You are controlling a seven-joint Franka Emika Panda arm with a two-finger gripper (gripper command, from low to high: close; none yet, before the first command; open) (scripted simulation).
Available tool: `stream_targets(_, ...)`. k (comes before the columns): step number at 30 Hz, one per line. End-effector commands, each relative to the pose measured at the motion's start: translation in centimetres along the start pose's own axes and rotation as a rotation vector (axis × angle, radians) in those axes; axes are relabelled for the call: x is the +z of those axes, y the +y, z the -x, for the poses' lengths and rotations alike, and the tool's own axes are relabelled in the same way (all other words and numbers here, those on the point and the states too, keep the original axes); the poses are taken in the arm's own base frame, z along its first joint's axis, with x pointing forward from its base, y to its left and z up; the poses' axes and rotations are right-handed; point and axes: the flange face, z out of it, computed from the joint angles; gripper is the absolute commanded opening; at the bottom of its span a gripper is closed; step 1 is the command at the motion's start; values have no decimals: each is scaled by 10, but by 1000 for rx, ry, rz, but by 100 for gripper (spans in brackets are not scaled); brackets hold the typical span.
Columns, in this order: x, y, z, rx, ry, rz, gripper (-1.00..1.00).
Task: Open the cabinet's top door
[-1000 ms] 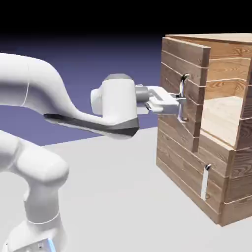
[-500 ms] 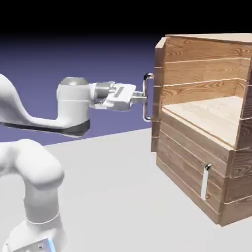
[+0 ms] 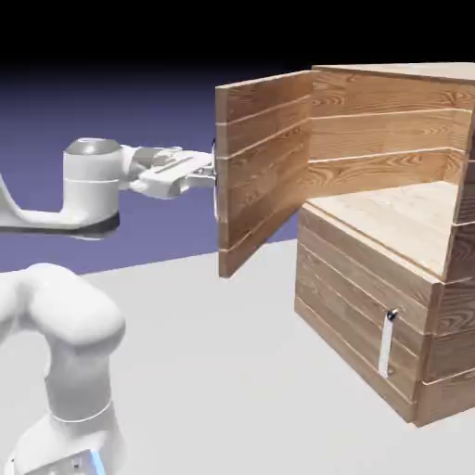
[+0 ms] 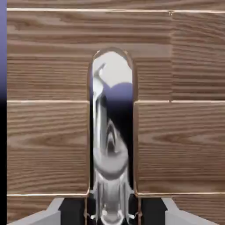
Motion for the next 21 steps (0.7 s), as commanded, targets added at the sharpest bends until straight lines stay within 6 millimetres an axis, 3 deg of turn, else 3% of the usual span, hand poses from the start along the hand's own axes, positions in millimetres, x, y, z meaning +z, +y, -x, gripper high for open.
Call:
stream_targets(1,-9,2,-2,0,-13,-13,-100)
stream_targets(13,-114,41,-41,0,-199,-199,-100)
stream_targets(21,-167,72,-72,0,-307,-307,-100)
